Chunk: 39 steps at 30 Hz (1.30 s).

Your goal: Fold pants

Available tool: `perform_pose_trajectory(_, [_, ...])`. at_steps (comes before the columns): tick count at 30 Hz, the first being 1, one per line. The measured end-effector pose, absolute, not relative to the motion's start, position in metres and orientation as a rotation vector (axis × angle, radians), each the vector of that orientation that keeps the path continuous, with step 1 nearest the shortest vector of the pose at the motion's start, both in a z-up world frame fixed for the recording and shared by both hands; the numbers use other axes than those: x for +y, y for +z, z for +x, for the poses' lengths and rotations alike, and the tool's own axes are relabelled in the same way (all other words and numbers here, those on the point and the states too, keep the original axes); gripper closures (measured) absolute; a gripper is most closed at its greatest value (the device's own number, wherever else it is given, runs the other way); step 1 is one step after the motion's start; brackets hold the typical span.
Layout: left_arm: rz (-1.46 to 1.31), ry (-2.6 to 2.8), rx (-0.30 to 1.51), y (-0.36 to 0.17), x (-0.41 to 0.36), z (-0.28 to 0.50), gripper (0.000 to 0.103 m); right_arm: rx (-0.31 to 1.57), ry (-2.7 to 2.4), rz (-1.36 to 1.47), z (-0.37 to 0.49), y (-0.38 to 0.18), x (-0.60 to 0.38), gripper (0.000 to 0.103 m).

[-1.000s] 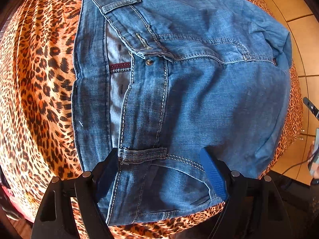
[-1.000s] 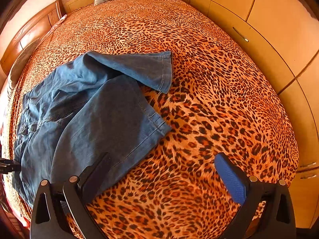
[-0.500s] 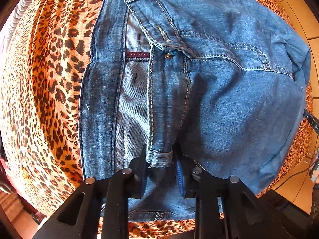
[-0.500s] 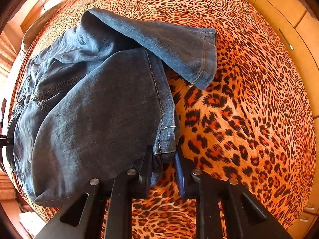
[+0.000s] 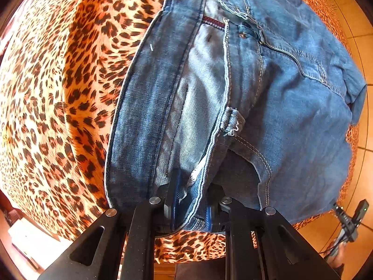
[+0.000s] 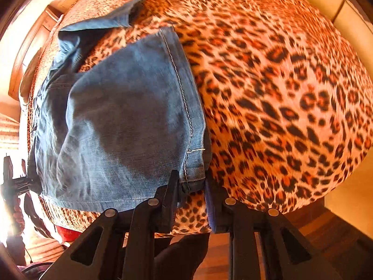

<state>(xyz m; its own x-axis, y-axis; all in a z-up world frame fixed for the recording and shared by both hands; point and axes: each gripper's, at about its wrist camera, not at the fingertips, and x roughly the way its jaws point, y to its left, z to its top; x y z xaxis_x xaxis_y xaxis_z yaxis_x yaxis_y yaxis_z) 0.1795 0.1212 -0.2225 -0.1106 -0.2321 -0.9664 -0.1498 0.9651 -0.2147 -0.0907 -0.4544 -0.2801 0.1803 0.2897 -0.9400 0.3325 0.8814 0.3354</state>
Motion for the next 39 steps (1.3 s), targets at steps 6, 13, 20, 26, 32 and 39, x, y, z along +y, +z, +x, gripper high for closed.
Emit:
perform_pose_trajectory(6, [-0.257, -0.092, 1.678, -0.206, 0.119, 0.171, 0.085, 1.457, -0.027, 0.484, -0.096, -0.264, -0.449, 0.075])
perform_pose_trajectory(13, [-0.257, -0.155, 1.573, -0.140, 0.118, 0.216, 0.060, 1.225, -0.072, 0.573, -0.054, -0.198, -0.484, 0.045])
perform_pose_trajectory(20, [-0.482, -0.087, 1.464, -0.114, 0.141, 0.325, 0.041, 1.161, 0.031, 0.636, 0.063, -0.201, -0.463, 0.040])
perform_pose_trajectory(26, [-0.473, -0.036, 1.492, -0.145, 0.133, 0.389, 0.041, 1.186, 0.003, 0.667, 0.149, -0.220, -0.459, 0.037])
perform_pose_trajectory(32, [-0.507, -0.019, 1.501, -0.175, 0.141, 0.424, 0.041, 1.251, 0.002, 0.662, 0.198, -0.251, -0.454, 0.035])
perform_pose_trajectory(39, [-0.457, -0.054, 1.490, -0.199, 0.128, 0.437, 0.098, 1.265, 0.062, 0.411, 0.218, -0.247, -0.425, 0.091])
